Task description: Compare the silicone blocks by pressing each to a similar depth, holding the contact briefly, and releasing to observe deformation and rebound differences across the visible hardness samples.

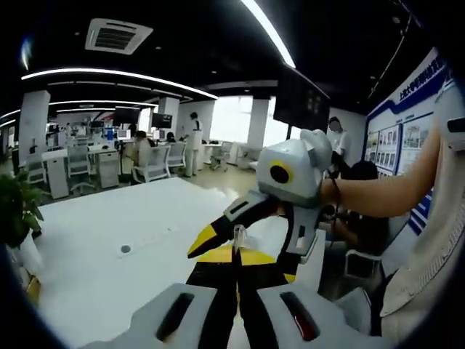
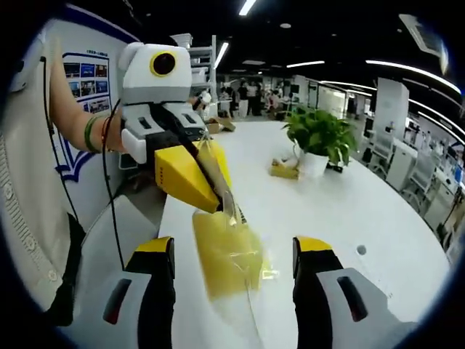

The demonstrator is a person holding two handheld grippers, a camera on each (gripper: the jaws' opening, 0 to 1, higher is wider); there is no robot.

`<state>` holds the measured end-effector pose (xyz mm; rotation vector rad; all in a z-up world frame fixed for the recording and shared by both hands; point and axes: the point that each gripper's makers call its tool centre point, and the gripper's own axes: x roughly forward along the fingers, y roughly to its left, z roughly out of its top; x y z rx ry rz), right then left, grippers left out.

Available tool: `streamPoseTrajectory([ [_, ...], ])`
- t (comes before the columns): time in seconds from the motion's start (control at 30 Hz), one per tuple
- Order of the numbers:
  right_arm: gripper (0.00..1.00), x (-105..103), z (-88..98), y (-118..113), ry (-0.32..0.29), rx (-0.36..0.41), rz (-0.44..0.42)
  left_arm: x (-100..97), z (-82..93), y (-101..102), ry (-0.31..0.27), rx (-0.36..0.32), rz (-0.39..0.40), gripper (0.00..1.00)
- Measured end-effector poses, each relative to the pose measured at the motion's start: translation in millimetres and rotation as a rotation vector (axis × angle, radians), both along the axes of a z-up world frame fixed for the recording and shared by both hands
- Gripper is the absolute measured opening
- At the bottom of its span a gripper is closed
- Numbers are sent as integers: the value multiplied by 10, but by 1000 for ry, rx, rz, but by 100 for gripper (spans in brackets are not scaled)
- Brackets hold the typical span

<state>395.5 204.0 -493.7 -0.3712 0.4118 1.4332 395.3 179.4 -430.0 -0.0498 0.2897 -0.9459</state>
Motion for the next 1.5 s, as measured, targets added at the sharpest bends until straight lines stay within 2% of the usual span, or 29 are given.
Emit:
streamPoseTrajectory([
  [0.37, 55, 47, -90, 18, 9, -28, 27, 20, 77, -78, -14, -5, -37, 0],
  [0.43, 52, 38, -92, 12, 12, -29, 33, 19, 100, -91, -21, -7, -43, 0],
  [0.6, 33, -4, -76, 10, -3, -29, 52, 0, 143, -130, -29, -6, -57, 0],
  [0.63, 33, 14, -69, 13, -15, -24, 46, -10, 146, -140, -27, -6, -61, 0],
  [0.77, 29, -31, -67, 3, 4, -31, 51, -31, 150, -150, -29, -1, -66, 0],
  [0.93, 24, -77, -98, -26, 24, -68, 34, -55, 132, -155, -23, 3, -66, 0],
  [1.1, 18, -145, -110, -51, 56, -97, 55, -91, 132, -163, -17, -2, -70, 0],
  [1.3, 13, -163, -92, -55, 10, -105, 64, -119, 144, -171, -18, -9, -69, 0],
  [1.5, 12, -192, -99, -61, 9, -110, 85, -133, 140, -175, -19, -2, -72, 0],
])
